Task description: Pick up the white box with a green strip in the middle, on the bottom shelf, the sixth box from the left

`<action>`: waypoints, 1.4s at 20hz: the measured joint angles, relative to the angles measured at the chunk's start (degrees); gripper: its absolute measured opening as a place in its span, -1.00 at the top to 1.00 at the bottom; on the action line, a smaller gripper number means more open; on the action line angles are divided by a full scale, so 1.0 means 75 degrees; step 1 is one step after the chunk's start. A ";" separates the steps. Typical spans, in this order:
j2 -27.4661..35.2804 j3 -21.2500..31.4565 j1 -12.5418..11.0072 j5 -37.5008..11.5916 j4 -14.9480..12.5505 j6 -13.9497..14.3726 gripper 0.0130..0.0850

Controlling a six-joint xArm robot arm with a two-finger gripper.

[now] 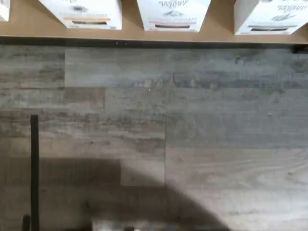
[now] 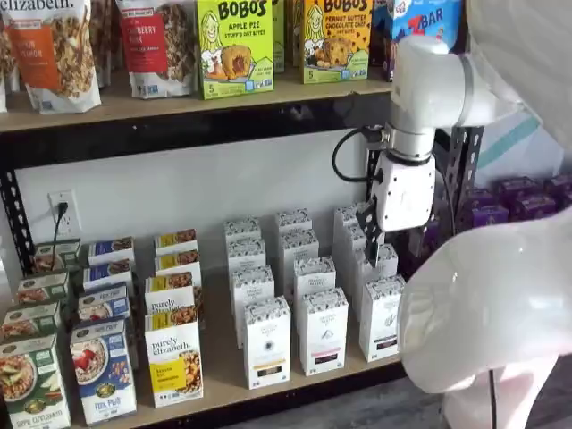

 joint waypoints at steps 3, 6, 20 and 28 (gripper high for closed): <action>0.0742 0.0202 0.0053 -0.0897 -0.0073 0.0072 -1.00; 0.1247 0.0314 0.0038 -0.1589 -0.0158 0.0104 -1.00; 0.5151 -0.0569 -0.0470 -0.4601 -0.0209 -0.0405 -1.00; 0.6456 -0.1402 -0.0531 -0.5285 -0.0400 -0.0298 -1.00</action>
